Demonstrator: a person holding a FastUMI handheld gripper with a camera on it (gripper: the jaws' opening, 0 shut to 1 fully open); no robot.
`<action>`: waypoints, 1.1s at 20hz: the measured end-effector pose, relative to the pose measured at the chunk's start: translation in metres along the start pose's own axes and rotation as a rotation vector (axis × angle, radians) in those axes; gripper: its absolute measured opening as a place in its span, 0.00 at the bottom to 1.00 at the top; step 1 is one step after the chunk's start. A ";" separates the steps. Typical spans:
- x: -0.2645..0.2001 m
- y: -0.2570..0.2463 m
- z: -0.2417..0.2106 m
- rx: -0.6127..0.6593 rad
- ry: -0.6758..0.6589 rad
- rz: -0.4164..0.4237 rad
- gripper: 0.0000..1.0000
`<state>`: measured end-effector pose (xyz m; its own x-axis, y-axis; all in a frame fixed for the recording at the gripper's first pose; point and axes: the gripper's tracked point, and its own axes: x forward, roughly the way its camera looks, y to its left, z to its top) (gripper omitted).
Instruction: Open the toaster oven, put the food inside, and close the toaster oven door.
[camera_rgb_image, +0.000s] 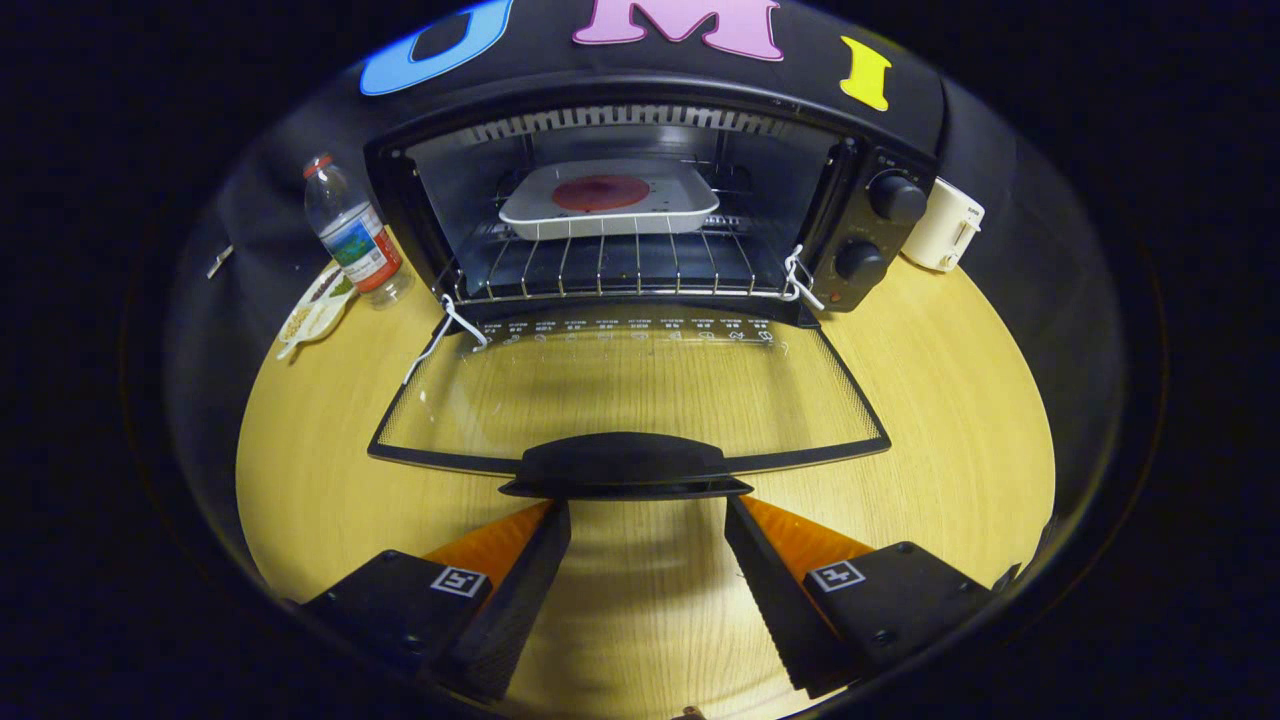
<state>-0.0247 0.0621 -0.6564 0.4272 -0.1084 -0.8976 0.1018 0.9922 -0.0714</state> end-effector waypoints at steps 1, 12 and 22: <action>-0.005 0.001 0.004 -0.005 -0.020 0.002 1.00; -0.045 0.004 0.053 0.025 -0.198 0.021 1.00; -0.061 -0.005 0.056 0.024 -0.229 0.031 1.00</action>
<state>-0.0010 0.0605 -0.5773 0.6228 -0.0918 -0.7770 0.1056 0.9939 -0.0327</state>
